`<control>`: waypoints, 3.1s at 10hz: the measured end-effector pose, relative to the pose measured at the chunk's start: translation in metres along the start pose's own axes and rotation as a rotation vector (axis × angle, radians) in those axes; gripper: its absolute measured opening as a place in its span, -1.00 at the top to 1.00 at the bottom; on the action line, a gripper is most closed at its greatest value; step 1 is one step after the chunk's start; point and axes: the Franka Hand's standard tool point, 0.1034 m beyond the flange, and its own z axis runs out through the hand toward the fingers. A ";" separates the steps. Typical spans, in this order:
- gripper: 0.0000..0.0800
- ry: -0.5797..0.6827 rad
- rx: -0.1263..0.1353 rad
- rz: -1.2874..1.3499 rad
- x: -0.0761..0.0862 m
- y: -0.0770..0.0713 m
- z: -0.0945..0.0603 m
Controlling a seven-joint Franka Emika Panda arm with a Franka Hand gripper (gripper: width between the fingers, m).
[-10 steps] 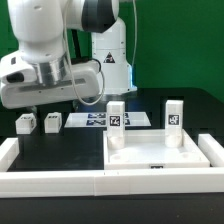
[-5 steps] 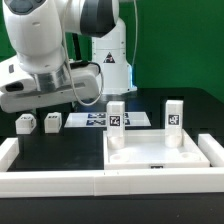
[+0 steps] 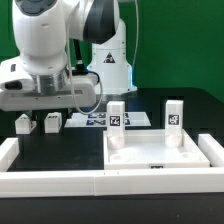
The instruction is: Assemble square table
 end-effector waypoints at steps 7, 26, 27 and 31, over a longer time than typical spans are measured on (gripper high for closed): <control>-0.62 -0.025 -0.008 0.016 0.002 -0.007 0.010; 0.28 -0.385 0.043 -0.079 -0.004 -0.042 -0.004; 0.28 -0.398 0.049 -0.082 -0.009 -0.047 -0.019; 0.28 -0.291 0.058 -0.088 -0.005 -0.043 -0.040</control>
Offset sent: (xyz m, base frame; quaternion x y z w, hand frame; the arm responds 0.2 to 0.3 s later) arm 0.0000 0.0000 0.0000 0.0000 0.0000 0.0000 1.0000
